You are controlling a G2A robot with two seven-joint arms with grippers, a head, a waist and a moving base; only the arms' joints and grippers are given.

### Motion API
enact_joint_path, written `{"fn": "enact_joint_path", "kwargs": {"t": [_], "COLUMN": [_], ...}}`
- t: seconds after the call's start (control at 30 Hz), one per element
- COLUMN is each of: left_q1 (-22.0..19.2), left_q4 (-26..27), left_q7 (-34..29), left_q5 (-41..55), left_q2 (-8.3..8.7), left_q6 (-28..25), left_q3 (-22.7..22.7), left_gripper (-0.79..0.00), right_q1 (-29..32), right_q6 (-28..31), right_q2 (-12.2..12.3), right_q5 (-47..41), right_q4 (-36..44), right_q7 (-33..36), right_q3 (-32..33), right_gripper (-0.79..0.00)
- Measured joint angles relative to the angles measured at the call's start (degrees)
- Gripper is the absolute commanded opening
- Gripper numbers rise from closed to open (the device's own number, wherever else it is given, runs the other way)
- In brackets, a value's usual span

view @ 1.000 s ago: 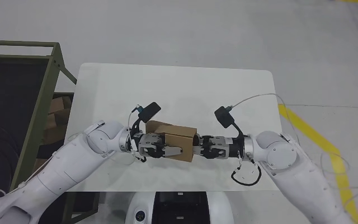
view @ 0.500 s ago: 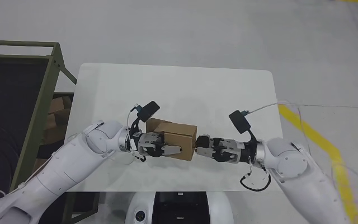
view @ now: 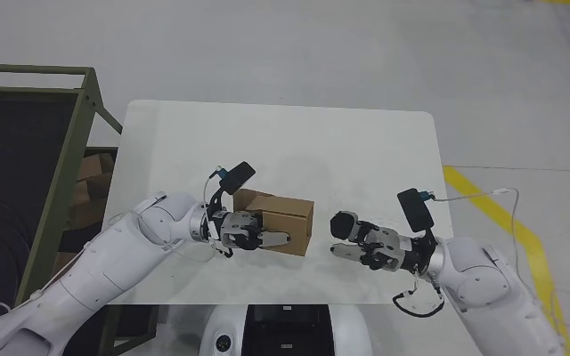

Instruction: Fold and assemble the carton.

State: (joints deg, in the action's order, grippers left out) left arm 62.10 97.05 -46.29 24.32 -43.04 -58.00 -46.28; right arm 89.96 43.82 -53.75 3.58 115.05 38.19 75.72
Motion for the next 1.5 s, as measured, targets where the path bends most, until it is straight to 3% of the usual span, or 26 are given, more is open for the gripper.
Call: {"fn": "enact_joint_path", "kwargs": {"t": [0.73,1.07,1.27,1.5], "left_q1": [0.05,-1.53,-6.57,-13.07], "left_q4": [0.11,6.75,10.99,12.03], "left_q7": [0.06,-5.60,-10.41,-13.32], "left_q5": [-0.05,-11.92,-13.20,-14.44], "left_q2": [-0.01,0.87,2.17,3.06], "left_q6": [0.11,5.72,10.36,13.30], "left_q3": [0.00,-4.16,-3.39,-1.21], "left_gripper": [-0.785,-0.785,-0.785,-0.785], "right_q1": [-0.05,-0.83,-0.79,-1.04], "right_q6": [-0.06,1.85,4.45,5.08], "right_q2": [0.00,-0.21,-0.15,-0.08], "right_q5": [-0.06,2.27,3.47,4.44], "right_q4": [-0.03,-1.54,-3.20,-4.44], "right_q7": [0.02,-2.56,-3.46,-4.74], "right_q3": [0.00,-0.32,0.04,0.78], "right_gripper": [0.000,0.000,0.000,0.000]}}
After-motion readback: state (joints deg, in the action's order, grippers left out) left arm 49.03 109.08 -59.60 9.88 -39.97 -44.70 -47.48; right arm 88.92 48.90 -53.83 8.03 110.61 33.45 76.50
